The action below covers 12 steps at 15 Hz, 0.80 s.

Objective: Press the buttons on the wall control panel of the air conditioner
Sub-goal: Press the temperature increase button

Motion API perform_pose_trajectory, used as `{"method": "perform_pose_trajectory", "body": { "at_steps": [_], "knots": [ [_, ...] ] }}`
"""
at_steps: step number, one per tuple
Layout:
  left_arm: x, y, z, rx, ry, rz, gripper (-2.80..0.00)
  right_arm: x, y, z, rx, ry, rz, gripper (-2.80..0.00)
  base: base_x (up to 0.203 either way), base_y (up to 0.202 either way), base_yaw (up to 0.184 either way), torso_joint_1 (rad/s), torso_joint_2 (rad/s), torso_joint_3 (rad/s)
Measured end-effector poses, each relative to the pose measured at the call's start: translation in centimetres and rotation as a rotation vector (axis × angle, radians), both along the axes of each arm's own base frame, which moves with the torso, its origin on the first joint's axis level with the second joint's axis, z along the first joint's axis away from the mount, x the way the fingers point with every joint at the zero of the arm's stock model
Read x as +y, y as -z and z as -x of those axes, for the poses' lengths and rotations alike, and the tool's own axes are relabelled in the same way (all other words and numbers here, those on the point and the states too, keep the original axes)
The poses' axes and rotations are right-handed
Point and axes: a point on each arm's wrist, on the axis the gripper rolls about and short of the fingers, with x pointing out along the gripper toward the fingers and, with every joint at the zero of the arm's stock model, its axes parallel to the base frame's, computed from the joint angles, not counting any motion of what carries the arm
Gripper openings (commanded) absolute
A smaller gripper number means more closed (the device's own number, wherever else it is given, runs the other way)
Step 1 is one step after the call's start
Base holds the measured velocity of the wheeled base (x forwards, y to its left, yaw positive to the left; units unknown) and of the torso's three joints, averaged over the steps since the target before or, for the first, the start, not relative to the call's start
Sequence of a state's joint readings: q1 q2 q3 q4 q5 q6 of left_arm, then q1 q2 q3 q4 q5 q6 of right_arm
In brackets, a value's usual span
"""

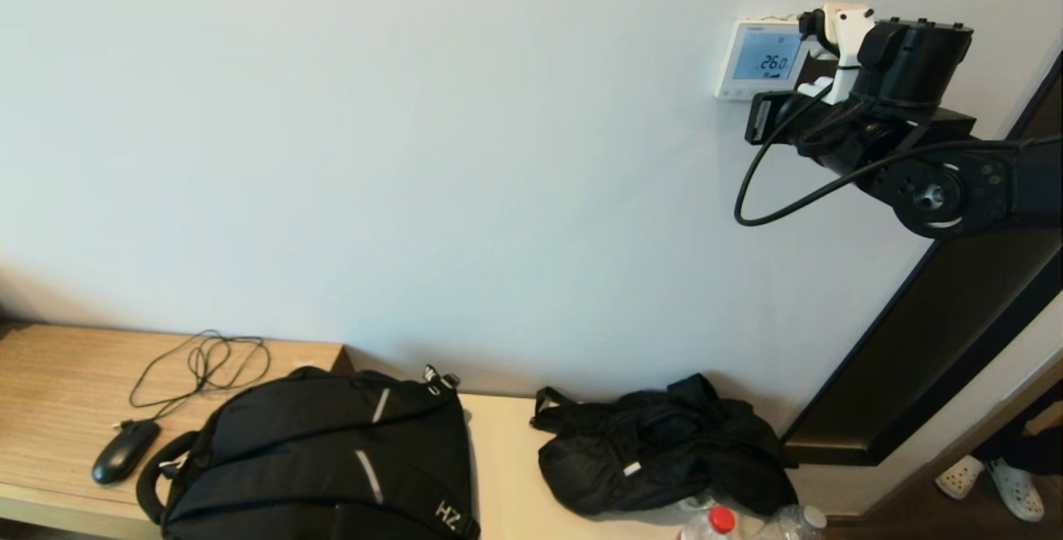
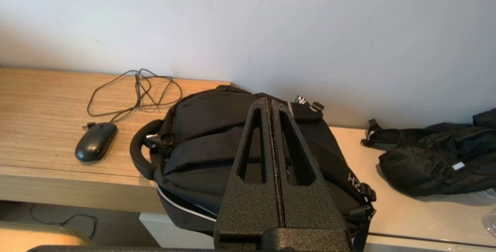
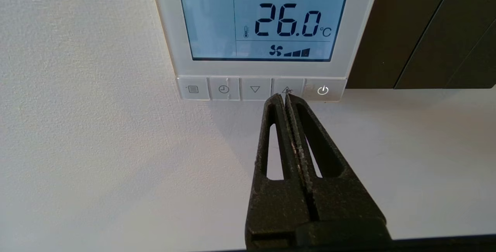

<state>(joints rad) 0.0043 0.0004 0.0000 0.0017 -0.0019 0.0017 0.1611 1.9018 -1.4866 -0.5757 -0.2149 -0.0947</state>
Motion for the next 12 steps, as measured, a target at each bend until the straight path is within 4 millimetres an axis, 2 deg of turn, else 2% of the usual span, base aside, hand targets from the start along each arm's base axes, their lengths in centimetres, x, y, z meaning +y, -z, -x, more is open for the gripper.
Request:
{"method": "perform_pose_trajectory", "body": {
  "at_steps": [12],
  "knots": [
    [0.0,0.0,0.0,0.0,0.0,0.0,-2.8,-0.31,0.45,-0.98,0.007,0.007,0.003,-2.8,0.0,0.0,0.0,0.0,0.0,0.0]
  ]
}}
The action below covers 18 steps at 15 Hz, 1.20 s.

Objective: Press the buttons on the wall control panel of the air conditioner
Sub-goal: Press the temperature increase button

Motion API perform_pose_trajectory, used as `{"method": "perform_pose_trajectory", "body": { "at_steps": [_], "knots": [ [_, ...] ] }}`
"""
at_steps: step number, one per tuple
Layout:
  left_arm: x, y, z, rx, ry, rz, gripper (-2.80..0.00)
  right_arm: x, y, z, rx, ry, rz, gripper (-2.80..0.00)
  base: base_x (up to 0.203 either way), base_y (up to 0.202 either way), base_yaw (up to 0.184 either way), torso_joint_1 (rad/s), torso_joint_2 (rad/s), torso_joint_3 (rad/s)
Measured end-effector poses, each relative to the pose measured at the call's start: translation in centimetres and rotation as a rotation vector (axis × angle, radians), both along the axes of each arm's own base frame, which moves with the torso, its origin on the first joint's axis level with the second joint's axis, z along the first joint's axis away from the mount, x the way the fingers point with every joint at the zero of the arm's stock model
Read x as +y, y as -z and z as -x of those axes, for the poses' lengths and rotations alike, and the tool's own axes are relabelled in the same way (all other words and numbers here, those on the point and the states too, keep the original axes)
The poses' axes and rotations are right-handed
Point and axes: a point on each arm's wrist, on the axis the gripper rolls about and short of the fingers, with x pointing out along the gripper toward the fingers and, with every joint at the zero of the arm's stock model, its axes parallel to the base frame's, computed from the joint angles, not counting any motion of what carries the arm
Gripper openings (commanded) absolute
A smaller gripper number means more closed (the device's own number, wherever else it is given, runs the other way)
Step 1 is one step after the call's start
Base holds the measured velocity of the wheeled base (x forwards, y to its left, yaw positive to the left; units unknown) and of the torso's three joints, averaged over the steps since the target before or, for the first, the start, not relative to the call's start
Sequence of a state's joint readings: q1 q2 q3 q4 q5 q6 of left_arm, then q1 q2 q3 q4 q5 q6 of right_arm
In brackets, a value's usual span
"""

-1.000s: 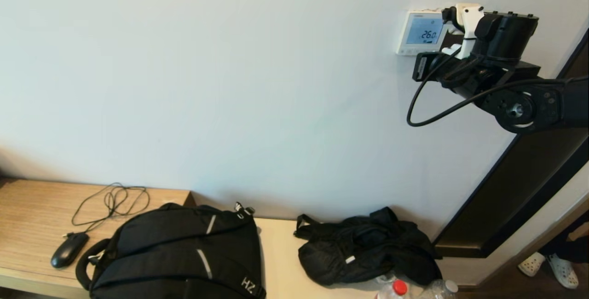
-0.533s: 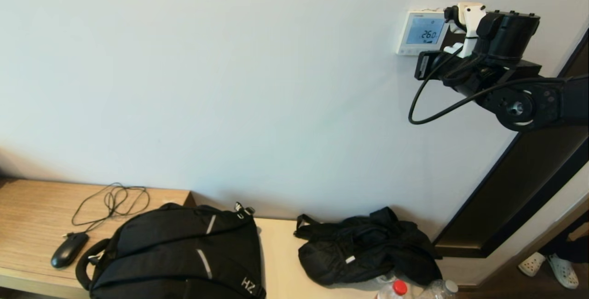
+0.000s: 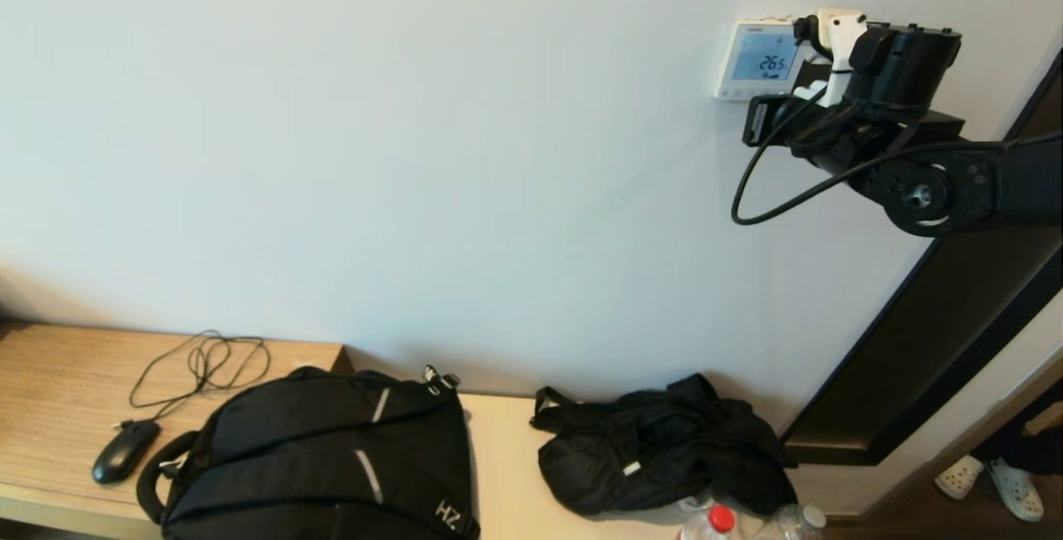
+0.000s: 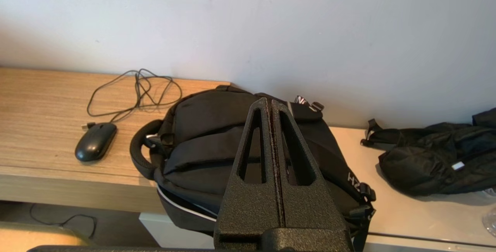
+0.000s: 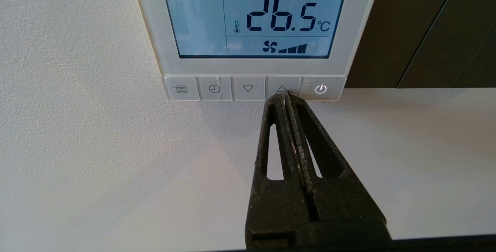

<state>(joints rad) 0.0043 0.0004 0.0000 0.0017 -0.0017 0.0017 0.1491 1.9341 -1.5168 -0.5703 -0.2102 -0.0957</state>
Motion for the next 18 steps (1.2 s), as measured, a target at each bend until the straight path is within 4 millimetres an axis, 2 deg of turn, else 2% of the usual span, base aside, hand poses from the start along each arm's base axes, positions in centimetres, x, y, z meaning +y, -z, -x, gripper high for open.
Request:
{"method": "perform_pose_trajectory", "body": {
  "at_steps": [18],
  "knots": [
    [0.0,0.0,0.0,0.0,0.0,0.0,-2.8,-0.1,-0.4,1.1,-0.005,0.002,0.004,-2.8,0.0,0.0,0.0,0.0,0.0,0.0]
  ]
}}
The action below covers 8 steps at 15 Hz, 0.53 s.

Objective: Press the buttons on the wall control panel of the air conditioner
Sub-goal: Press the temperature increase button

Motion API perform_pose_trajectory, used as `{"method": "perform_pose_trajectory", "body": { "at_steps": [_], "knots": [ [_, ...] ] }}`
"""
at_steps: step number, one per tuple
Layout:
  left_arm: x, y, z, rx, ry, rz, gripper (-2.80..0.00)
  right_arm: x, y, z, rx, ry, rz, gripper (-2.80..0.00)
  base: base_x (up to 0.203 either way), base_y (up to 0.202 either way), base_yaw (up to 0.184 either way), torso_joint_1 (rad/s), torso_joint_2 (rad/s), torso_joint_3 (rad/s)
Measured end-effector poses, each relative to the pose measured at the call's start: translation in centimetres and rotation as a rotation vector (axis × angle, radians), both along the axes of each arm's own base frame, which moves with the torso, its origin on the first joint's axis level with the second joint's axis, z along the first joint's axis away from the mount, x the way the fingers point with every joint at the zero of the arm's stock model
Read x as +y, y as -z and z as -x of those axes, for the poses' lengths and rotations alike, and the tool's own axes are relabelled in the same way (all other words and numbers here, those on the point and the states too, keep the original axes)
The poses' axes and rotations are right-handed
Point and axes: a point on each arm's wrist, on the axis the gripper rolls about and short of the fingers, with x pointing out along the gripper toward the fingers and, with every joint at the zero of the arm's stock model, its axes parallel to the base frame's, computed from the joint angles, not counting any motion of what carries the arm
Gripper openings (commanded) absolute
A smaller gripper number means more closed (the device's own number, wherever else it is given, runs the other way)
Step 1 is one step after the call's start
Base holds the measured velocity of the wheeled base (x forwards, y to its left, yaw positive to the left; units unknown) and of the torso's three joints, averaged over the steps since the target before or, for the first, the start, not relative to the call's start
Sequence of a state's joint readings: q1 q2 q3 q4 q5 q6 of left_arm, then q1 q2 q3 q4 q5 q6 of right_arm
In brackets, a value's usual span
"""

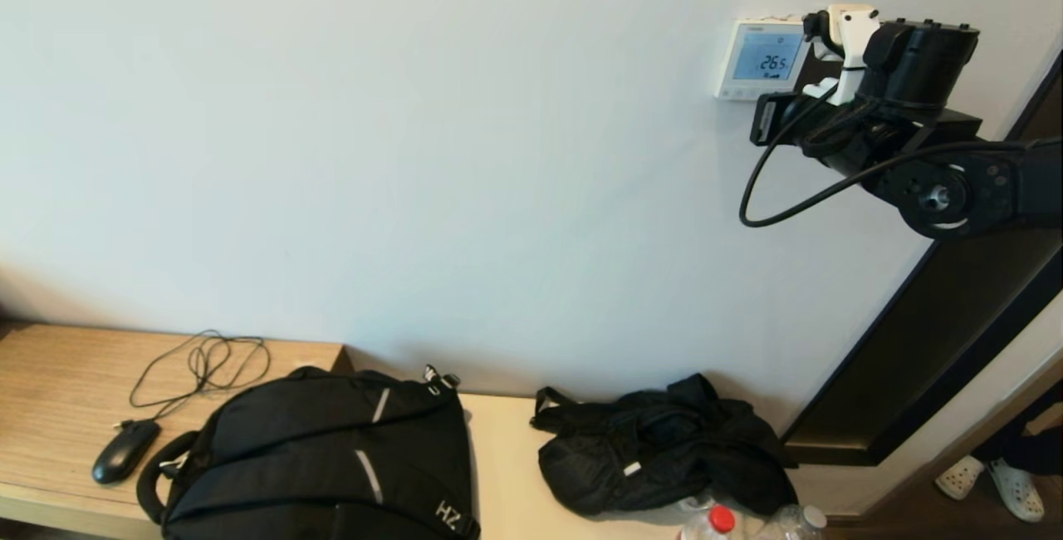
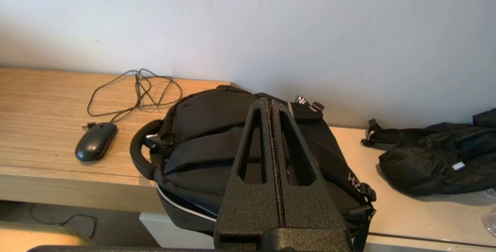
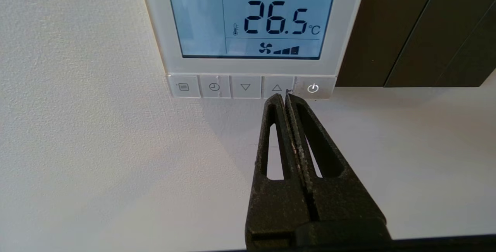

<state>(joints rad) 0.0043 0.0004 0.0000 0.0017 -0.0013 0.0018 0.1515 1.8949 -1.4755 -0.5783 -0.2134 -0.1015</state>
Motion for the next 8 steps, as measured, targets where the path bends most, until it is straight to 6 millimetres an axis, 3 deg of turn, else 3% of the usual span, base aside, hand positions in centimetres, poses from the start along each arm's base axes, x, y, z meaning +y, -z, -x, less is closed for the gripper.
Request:
{"method": "perform_pose_trajectory", "body": {
  "at_steps": [8],
  "knots": [
    [0.0,0.0,0.0,0.0,0.0,0.0,-2.8,0.14,0.46,-0.91,0.006,-0.002,0.002,-2.8,0.0,0.0,0.0,0.0,0.0,0.0]
  ]
}}
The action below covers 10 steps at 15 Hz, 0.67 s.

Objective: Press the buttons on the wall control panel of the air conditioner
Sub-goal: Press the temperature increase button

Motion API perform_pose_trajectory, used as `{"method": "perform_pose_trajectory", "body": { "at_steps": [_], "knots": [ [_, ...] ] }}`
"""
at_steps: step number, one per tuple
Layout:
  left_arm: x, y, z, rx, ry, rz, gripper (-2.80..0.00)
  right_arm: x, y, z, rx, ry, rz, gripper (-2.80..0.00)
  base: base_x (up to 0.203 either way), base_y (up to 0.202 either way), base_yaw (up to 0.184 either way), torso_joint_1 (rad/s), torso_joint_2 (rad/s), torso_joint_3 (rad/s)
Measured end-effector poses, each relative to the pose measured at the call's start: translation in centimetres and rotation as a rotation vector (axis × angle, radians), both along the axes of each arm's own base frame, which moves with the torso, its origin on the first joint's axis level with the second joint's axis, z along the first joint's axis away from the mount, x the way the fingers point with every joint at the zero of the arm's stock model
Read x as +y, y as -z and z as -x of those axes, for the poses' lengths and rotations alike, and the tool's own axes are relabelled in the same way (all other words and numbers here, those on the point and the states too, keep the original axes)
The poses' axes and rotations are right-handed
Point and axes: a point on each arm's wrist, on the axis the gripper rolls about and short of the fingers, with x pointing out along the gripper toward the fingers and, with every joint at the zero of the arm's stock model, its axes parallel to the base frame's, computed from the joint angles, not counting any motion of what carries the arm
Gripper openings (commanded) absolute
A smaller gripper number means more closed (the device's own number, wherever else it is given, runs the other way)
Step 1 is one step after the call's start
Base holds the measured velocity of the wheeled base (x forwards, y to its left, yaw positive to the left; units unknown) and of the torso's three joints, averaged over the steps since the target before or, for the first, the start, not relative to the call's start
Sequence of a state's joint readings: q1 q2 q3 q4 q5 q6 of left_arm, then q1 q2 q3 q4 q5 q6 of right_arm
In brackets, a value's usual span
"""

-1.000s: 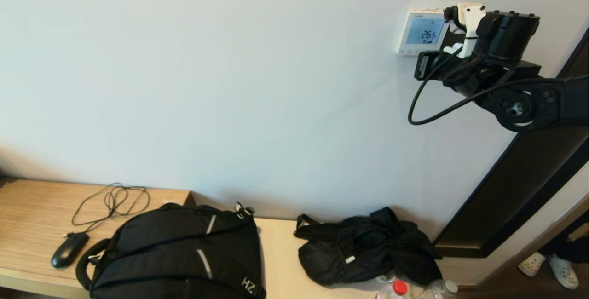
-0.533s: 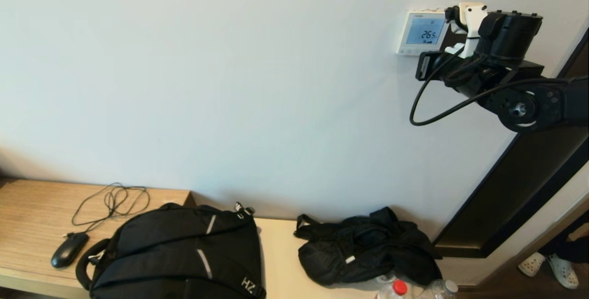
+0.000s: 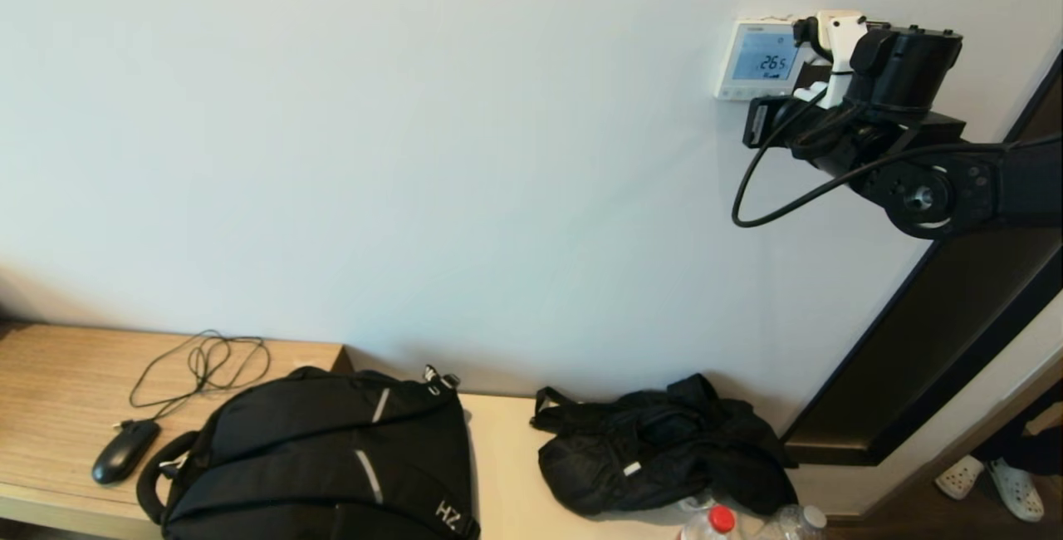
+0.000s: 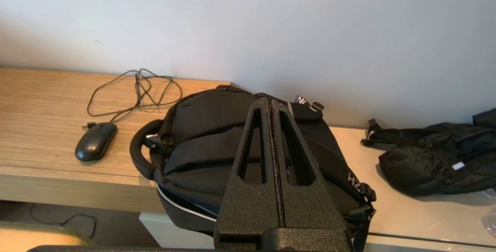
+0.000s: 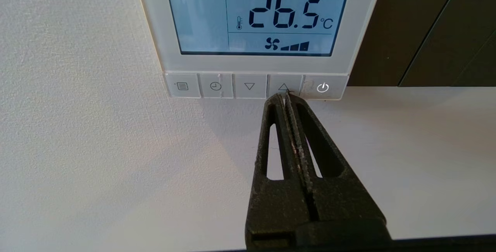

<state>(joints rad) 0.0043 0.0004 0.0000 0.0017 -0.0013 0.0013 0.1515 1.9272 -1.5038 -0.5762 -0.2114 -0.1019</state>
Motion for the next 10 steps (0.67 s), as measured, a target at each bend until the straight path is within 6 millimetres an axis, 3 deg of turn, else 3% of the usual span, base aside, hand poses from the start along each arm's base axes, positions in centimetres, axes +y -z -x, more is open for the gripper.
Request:
{"method": "perform_pose_trajectory", "body": {
  "at_steps": [10],
  "knots": [
    [0.0,0.0,0.0,0.0,0.0,0.0,-2.8,-0.02,0.0,0.01,-0.001,-0.001,0.0,-2.8,0.0,0.0,0.0,0.0,0.0,0.0]
  ]
}}
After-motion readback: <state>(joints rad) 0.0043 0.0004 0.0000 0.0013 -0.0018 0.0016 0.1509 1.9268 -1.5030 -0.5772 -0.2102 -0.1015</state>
